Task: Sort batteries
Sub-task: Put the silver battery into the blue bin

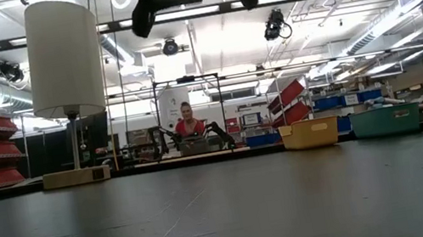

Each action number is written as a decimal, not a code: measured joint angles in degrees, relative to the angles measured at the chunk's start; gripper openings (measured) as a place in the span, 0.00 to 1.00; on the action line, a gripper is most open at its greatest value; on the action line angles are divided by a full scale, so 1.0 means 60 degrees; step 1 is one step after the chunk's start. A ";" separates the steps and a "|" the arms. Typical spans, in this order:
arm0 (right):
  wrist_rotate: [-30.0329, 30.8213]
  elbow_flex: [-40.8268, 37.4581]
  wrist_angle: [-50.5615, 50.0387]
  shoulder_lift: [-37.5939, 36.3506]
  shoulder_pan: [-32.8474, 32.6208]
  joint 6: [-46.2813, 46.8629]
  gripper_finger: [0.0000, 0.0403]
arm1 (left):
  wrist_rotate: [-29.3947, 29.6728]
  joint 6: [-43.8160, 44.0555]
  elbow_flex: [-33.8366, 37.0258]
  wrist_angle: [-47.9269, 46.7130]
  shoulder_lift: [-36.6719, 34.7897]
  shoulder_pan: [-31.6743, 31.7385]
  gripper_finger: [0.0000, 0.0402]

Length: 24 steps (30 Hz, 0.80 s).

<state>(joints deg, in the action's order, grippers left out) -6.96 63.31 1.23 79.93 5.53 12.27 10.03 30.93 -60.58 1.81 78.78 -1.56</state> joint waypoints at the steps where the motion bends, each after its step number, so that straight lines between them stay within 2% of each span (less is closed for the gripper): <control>1: 0.0071 0.0000 -0.0107 -0.0001 0.0036 0.0023 0.06 | 0.0102 0.0147 0.0000 -0.0195 0.0000 0.0000 0.37; 5: 0.0376 0.0032 -0.0826 -0.0001 0.0407 0.0388 0.06 | 0.0801 0.0827 0.0000 -0.1317 0.0000 0.0010 0.48; 10: 0.1323 0.0534 -0.3494 -0.0005 0.1535 0.0781 0.06 | 0.1030 0.2162 0.0000 -0.2288 0.0000 -0.0001 0.50; 17: 0.3310 0.0681 -0.7496 0.0012 0.3932 0.0765 0.06 | 0.1067 0.2704 0.0000 -0.1951 0.0000 -0.0305 0.48; 22: 0.3483 0.0681 -0.8930 0.0031 0.5261 0.0690 0.06 | 0.1130 0.2696 0.0000 -0.1370 -0.0004 -0.0375 0.48; 24: 0.3884 0.0681 -0.9380 0.0054 0.5584 0.0497 0.06 | 0.1138 0.2668 0.0000 -0.1104 -0.0007 -0.0382 0.48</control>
<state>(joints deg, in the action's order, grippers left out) 16.35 67.40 -55.06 80.25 39.04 15.25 16.86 46.94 -60.58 -4.81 78.74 -3.86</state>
